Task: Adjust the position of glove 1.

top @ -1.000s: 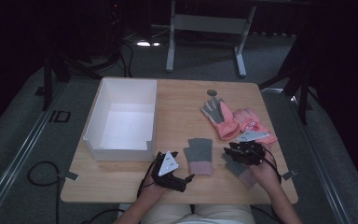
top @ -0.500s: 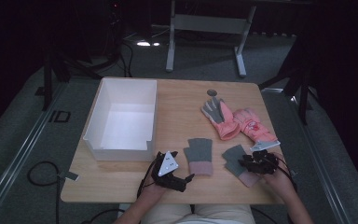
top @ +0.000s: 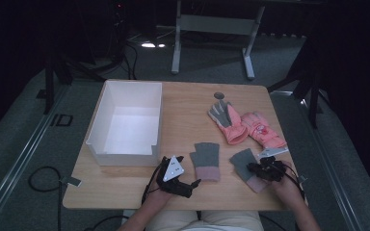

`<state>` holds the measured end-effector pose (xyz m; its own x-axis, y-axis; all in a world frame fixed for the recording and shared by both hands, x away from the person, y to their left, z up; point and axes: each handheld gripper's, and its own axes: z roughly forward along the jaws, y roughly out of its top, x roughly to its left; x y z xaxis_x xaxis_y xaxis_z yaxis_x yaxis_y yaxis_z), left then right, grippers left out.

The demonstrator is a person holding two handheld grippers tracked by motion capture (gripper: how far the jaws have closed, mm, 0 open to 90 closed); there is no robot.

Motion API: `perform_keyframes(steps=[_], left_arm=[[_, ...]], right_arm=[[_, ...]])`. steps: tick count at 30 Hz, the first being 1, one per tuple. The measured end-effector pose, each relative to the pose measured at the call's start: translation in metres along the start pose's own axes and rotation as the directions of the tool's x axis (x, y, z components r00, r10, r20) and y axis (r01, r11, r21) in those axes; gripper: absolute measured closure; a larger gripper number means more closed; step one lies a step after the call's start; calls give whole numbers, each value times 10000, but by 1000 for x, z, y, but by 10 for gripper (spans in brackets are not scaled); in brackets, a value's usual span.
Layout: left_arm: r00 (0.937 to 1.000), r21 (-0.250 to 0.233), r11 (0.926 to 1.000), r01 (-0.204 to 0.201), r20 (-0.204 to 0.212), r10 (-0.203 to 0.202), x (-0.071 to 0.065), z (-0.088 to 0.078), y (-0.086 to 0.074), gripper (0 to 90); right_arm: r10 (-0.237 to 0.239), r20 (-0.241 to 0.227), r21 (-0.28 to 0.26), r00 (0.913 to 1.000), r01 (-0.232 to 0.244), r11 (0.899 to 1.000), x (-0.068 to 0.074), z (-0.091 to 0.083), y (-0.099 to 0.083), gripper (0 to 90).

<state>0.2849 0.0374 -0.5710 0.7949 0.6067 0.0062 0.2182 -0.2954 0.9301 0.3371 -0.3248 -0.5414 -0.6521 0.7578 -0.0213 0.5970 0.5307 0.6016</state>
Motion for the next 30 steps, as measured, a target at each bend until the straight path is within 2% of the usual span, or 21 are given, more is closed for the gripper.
perform_keyframes(steps=[1, 3, 7, 10, 11, 12, 13, 16, 19, 22, 25, 28, 30], left_arm=[[10000, 2, 10000, 17, -1, -17, 0, 0, 0, 0], [10000, 1, 10000, 35, 6, -35, 1, 0, 0, 0], [10000, -9, 10000, 43, 2, -43, 0, 0, 0, 0], [10000, -5, 10000, 34, -10, -34, 0, 0, 0, 0], [10000, -5, 10000, 34, -10, -34, 0, 0, 0, 0], [10000, -22, 10000, 66, -19, -66, 0, 0, 0, 0], [10000, -29, 10000, 66, -22, -66, 0, 0, 0, 0], [10000, -33, 10000, 67, -25, -68, 0, 0, 0, 0], [10000, -58, 10000, 75, -34, -75, 0, 0, 0, 0], [10000, -42, 10000, 82, -56, -82, 1, 0, 0, 0], [9999, -61, 9999, 107, -57, -107, 1, 0, 0, 0], [9999, -79, 9999, 129, -29, -129, 1, 0, 0, 0], [9999, -73, 9999, 108, -20, -108, 0, 0, 0, 0]], right_arm=[[216, 21, 58, 9998, -216, 9997, 1, -1, 1, 847], [320, 320, -70, 9990, -317, 9995, 4, -6, 6, 853], [884, 732, -769, 9934, -828, 9936, 9, -27, 19, 855], [1295, 1125, -1420, 9852, -1130, 9834, 13, -46, 29, 855], [1295, 1125, -1420, 9852, -1130, 9834, 13, -46, 29, 855], [1552, 1152, -1624, 9811, -1355, 9774, 15, -52, 32, 854], [1883, 1358, -1968, 9727, -1597, 9673, 20, -61, 37, 855], [2291, 1638, -2136, 9595, -1922, 9578, 28, -68, 44, 855], [2588, 1920, -2138, 9466, -2171, 9525, 34, -68, 49, 855], [3129, 2165, -2373, 9248, -2610, 9357, 38, -68, 51, 855], [3425, 2286, -2284, 9113, -2918, 9288, 40, -61, 51, 855], [3520, 2435, -2150, 9038, -3036, 9282, 40, -52, 46, 854], [3682, 2493, -2118, 8957, -3205, 9233, 38, -46, 42, 854]])
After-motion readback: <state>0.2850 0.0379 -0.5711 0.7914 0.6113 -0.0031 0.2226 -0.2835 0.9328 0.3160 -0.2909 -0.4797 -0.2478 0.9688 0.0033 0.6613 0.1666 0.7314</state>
